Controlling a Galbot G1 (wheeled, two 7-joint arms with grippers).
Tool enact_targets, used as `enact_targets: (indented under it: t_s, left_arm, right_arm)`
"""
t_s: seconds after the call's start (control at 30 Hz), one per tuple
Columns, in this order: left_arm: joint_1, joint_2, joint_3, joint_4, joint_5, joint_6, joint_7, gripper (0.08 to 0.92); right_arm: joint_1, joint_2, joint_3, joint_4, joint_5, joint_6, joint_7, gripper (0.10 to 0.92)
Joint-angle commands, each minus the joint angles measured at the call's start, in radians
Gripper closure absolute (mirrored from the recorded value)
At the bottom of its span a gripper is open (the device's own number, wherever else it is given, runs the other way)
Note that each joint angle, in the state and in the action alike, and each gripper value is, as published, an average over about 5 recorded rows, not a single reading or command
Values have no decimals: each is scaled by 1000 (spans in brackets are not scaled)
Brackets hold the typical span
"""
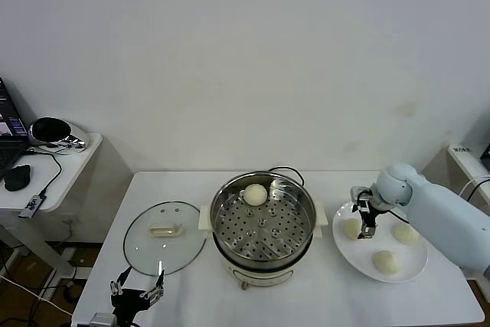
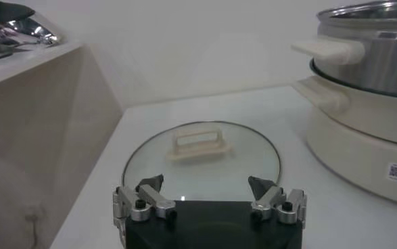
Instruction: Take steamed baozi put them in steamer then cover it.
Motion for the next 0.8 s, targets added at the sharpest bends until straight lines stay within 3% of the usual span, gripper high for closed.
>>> enact_targets:
  t_s: [0.03,0.4,0.67,0.8]
  left_arm:
    - [4,-3,5,2,-1,-1,-2,177]
    - [2,-6,8,3,0,-1,-2,177]
    - [-1,-6,8,4,-1,-1,-2,177]
    - [-2,-7,8,4,-1,-1,-1,177]
  right_arm:
    - [-10,13,0,-31,-5,2,4,203]
    - [-15,16,0,-32,-3,0,2,210]
    - [-22,16,9,-37,-1,-1,4,393]
    - [-15,7,13,-35,7,-1,3,428]
